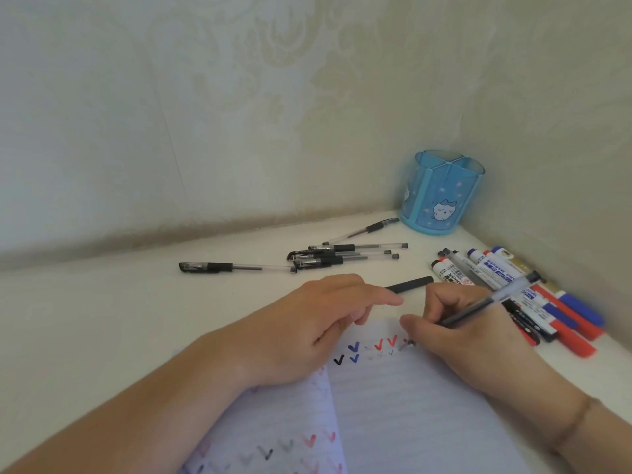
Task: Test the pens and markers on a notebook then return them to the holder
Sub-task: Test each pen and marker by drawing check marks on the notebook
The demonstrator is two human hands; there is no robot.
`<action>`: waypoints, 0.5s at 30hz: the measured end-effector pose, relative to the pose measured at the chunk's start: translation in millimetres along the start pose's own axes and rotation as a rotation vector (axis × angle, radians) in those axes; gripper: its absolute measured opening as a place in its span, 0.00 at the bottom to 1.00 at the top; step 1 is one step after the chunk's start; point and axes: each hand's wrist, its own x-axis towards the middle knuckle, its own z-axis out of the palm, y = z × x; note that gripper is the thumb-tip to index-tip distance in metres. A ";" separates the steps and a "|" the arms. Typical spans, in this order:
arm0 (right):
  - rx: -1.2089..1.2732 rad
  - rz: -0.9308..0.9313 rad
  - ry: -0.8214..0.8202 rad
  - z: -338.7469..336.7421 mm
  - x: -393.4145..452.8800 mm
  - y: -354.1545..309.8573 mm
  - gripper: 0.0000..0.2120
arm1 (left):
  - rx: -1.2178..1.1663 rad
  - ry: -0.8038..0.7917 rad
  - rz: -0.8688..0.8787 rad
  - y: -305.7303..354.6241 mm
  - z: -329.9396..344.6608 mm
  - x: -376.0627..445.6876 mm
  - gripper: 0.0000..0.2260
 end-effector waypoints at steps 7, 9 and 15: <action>0.005 0.022 -0.006 -0.8 0.6 -0.4 0.16 | 0.007 0.049 0.047 -4.5 1.8 2.5 0.23; -0.008 0.016 0.006 -1.5 0.9 0.3 0.16 | -0.013 0.062 0.012 -2.2 1.3 3.7 0.21; 0.395 0.065 0.039 -7.6 -3.3 -9.2 0.19 | -0.203 0.121 -0.228 5.7 -1.8 5.1 0.10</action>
